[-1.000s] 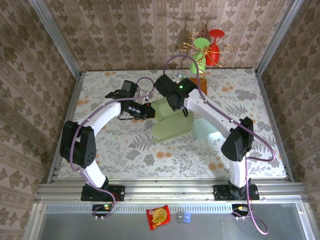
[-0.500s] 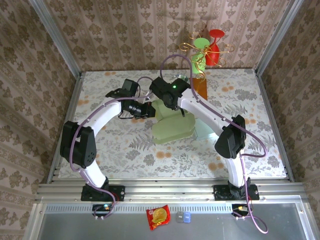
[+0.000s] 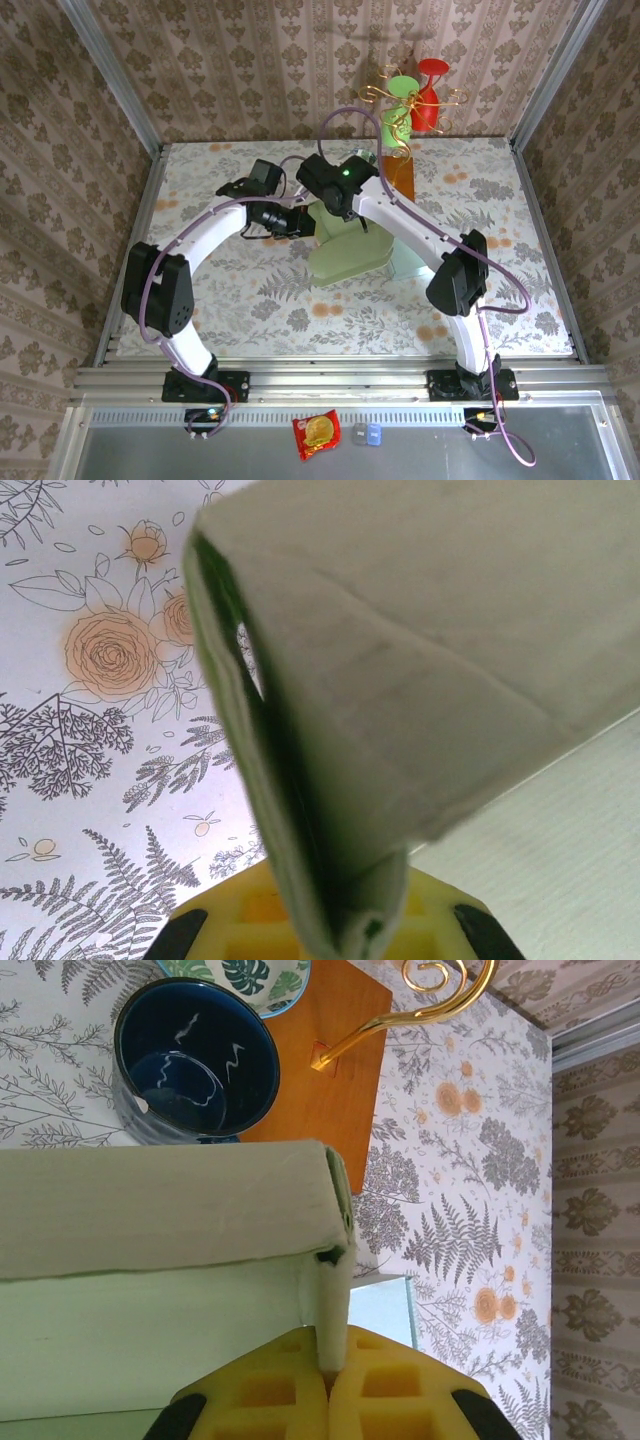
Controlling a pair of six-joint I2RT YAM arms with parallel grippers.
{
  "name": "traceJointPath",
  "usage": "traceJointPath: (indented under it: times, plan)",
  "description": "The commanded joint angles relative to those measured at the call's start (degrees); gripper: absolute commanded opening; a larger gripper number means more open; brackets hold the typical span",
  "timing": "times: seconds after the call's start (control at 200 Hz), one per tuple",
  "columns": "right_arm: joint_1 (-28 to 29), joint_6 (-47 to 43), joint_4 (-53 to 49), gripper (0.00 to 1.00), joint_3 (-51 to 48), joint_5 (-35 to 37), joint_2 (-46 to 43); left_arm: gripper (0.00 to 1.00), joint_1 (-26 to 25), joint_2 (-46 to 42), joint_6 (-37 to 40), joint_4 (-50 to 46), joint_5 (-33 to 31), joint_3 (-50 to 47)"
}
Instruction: Fold the paper box
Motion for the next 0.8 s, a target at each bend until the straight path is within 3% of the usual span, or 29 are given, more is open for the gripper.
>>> traceJointPath:
  times: [0.0,0.22,0.48,0.59,0.7,0.795]
  plan:
    - [-0.09,-0.18,-1.62,0.00,2.11,5.80,1.25,0.00,-0.38,-0.19,-0.02,-3.42,-0.56,1.01]
    - [-0.31,0.60,-1.35,0.30,0.17,-0.98,-1.38,0.00,-0.16,-0.19,-1.53,-3.17,-1.21,0.99]
    - [-0.22,2.85,0.75,0.33,-6.04,-5.23,-3.72,0.00,-0.20,-0.11,-1.99,-3.08,-1.21,0.92]
    - [-0.30,3.90,1.33,0.32,-8.31,-4.89,-3.89,0.00,-0.25,-0.17,-2.08,-3.08,-1.21,0.85]
    - [-0.17,4.24,1.66,0.11,-9.40,-3.13,-4.06,0.00,-0.32,-0.26,-2.30,-3.16,-3.06,0.84]
    - [0.15,4.40,0.69,0.01,-9.20,-0.52,-3.29,0.00,-0.44,-0.33,-2.67,-3.18,-3.48,0.82]
